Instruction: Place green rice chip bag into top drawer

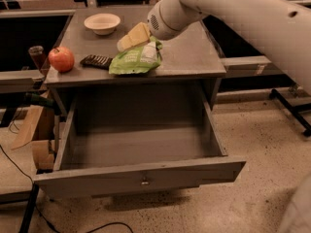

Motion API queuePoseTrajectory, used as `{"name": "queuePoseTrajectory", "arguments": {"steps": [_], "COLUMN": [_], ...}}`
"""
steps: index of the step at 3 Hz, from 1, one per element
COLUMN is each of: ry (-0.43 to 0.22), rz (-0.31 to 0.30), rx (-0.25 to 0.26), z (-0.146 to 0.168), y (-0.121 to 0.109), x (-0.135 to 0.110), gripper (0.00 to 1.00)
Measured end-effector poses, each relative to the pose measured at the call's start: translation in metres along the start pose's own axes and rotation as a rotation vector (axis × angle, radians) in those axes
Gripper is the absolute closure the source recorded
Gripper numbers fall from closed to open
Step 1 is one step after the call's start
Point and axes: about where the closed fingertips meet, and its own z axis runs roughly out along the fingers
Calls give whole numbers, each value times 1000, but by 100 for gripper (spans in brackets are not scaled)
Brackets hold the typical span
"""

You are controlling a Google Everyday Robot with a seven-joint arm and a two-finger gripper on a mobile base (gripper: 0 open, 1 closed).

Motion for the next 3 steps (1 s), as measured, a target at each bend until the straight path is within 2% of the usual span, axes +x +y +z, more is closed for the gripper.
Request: {"name": "queuePoseTrajectory", "arguments": {"steps": [2, 3], "ry": [104, 146], "rz": [185, 222], "rx": [75, 84], "z": [60, 80], "y": [10, 18], "x": [14, 20], "gripper": [0, 0]}}
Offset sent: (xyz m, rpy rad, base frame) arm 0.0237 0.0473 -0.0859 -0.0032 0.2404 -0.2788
